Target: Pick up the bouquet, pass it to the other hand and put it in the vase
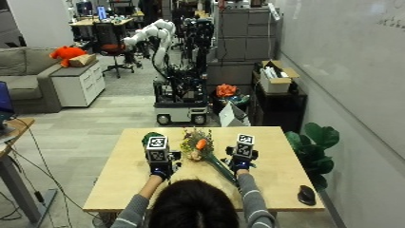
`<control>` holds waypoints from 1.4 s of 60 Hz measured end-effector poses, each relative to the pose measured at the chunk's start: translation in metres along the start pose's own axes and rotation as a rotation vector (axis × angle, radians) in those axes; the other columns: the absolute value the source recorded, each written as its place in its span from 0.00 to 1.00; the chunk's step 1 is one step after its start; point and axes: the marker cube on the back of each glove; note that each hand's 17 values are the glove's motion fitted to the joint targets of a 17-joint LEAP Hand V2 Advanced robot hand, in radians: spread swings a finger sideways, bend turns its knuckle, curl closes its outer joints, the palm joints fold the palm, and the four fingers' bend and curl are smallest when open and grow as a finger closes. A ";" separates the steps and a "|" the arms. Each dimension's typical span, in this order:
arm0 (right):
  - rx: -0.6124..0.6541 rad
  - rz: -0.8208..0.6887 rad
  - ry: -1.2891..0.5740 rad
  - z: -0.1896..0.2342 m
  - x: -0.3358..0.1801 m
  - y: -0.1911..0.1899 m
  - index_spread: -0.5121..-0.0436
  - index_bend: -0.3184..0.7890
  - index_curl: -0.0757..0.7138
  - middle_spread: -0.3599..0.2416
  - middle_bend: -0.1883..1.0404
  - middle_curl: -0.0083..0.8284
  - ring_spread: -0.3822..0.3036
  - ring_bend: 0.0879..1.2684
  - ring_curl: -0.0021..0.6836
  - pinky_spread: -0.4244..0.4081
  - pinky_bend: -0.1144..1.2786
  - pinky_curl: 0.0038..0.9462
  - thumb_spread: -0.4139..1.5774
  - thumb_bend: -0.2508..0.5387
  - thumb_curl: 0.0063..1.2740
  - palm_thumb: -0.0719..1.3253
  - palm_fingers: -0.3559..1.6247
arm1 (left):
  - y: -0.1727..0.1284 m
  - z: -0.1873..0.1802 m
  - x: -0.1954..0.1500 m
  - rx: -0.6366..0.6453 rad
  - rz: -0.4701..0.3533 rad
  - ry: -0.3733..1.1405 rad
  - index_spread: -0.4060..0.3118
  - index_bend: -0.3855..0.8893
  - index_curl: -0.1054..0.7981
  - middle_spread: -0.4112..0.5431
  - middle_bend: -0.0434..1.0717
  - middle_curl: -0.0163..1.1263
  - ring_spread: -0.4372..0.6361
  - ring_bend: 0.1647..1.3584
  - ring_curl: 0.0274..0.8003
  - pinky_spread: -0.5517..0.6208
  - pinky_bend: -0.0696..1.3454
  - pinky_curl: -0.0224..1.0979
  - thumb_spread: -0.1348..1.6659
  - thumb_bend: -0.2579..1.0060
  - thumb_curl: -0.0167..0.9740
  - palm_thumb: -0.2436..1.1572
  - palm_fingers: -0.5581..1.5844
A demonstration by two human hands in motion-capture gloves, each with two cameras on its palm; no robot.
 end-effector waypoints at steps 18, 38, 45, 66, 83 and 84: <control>-0.309 0.171 0.110 0.118 0.015 0.011 0.51 0.40 0.29 0.57 0.39 0.47 0.53 0.35 0.49 0.79 0.47 0.38 0.75 0.28 0.22 0.25 0.37 | -0.005 0.016 0.003 -0.031 -0.002 0.004 0.40 0.45 0.58 0.41 0.20 0.34 0.46 0.13 0.40 0.53 0.17 0.34 0.76 0.19 0.31 0.37 0.55; 0.205 0.150 0.039 0.121 0.013 -0.028 0.42 0.61 0.50 0.48 0.31 0.43 0.56 0.16 0.38 0.81 0.28 0.30 0.79 0.42 0.24 0.45 0.43 | 0.013 0.010 0.011 -0.068 -0.006 -0.013 0.40 0.45 0.59 0.41 0.20 0.34 0.46 0.13 0.40 0.53 0.17 0.33 0.76 0.19 0.31 0.38 0.55; -0.038 0.181 0.163 0.115 0.009 -0.006 0.63 0.67 0.58 0.46 0.31 0.43 0.47 0.18 0.42 0.74 0.27 0.31 0.81 0.46 0.25 0.53 0.57 | 0.002 0.014 0.005 -0.054 -0.014 -0.027 0.40 0.45 0.59 0.41 0.20 0.34 0.46 0.13 0.40 0.53 0.17 0.33 0.76 0.19 0.31 0.38 0.55; 0.148 0.183 0.156 0.079 0.010 -0.021 0.59 0.49 0.58 0.30 0.60 0.67 0.26 0.61 0.77 0.21 0.56 0.50 0.82 0.48 0.26 0.67 0.92 | 0.004 0.001 0.003 -0.055 -0.022 -0.022 0.39 0.45 0.59 0.41 0.20 0.34 0.46 0.13 0.41 0.53 0.17 0.33 0.76 0.19 0.31 0.38 0.55; 0.345 0.264 -0.268 0.041 0.019 -0.039 0.63 0.82 0.80 0.33 0.83 0.80 0.28 0.75 0.88 0.24 0.61 0.57 0.74 0.37 0.29 0.72 0.92 | -0.027 -0.035 -0.008 0.121 -0.060 0.082 0.39 0.46 0.60 0.41 0.19 0.34 0.46 0.11 0.40 0.53 0.17 0.33 0.76 0.19 0.31 0.38 0.56; 0.329 0.244 -0.333 0.038 0.013 -0.037 0.63 0.83 0.81 0.34 0.83 0.81 0.28 0.75 0.88 0.25 0.62 0.58 0.74 0.38 0.29 0.73 0.91 | -0.028 -0.040 -0.008 0.137 -0.066 0.093 0.38 0.47 0.61 0.41 0.18 0.33 0.46 0.11 0.40 0.53 0.17 0.33 0.76 0.19 0.31 0.38 0.56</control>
